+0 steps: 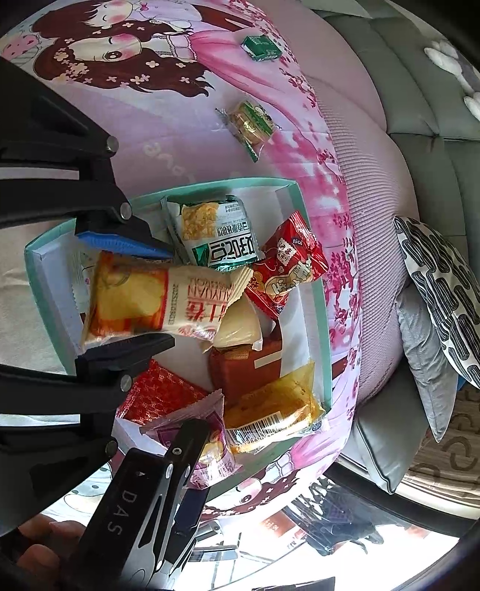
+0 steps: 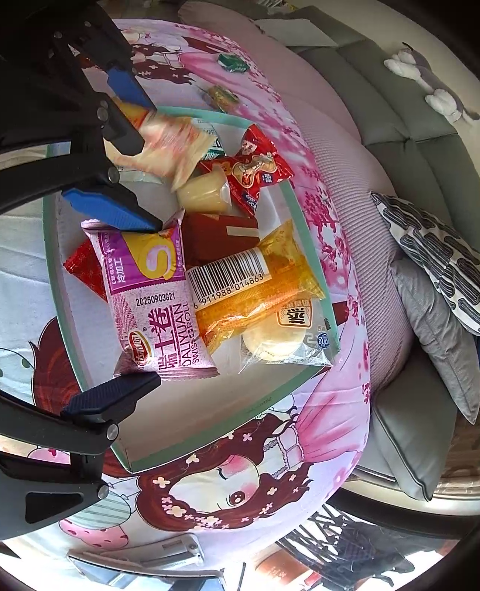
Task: Organize snacks
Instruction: 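Open both tools over the tray to release the two packets, then grasp the green rectangular packet with the left tool while the right grasps the green-wrapped cookie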
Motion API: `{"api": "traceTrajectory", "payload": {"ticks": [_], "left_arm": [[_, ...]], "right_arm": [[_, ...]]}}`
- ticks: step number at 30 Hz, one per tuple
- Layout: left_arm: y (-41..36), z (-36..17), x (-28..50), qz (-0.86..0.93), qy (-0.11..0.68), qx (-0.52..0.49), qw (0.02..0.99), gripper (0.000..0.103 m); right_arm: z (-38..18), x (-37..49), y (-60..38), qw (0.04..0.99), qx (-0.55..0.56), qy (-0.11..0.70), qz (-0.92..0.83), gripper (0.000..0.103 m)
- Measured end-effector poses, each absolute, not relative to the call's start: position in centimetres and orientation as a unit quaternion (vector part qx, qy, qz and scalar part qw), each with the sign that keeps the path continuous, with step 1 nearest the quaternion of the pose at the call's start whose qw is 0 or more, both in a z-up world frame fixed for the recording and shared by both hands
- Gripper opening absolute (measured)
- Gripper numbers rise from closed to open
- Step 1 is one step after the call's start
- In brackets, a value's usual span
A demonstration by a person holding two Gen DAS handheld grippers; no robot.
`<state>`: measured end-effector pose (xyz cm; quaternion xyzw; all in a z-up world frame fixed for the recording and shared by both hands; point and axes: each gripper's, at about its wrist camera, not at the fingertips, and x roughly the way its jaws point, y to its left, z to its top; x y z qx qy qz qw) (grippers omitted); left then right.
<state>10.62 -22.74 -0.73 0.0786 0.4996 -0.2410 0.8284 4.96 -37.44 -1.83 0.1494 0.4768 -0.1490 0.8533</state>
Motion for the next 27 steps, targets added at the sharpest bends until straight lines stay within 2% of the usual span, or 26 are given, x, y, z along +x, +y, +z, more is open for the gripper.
{"api": "traceTrajectory", "payload": {"ticks": [2, 5, 10, 13, 19, 27], "left_arm": [[-22.7, -0.5, 10.6, -0.24, 0.498, 0.079, 0.83, 0.059], [-22.5, 0.1, 10.6, -0.242, 0.494, 0.073, 0.832, 0.061], [-21.4, 1.0, 11.1, -0.234, 0.488, 0.062, 0.838, 0.067], [-19.5, 1.4, 12.1, -0.213, 0.484, 0.048, 0.847, 0.075], [-11.7, 3.3, 16.2, -0.144, 0.473, -0.005, 0.869, 0.075], [-0.3, 3.5, 25.5, -0.059, 0.498, -0.022, 0.865, 0.075]], "right_arm": [[-1.8, 5.0, -37.5, 0.853, 0.15, 0.477, -0.15, 0.078], [-1.8, 5.0, -37.7, 0.853, 0.152, 0.477, -0.151, 0.08], [-1.3, 4.9, -37.8, 0.859, 0.155, 0.465, -0.151, 0.098], [-0.4, 4.8, -37.4, 0.867, 0.15, 0.45, -0.154, 0.098], [3.1, 6.4, -34.9, 0.896, 0.155, 0.398, -0.12, 0.098], [5.3, 15.5, -24.7, 0.914, 0.094, 0.394, -0.023, 0.098]]}}
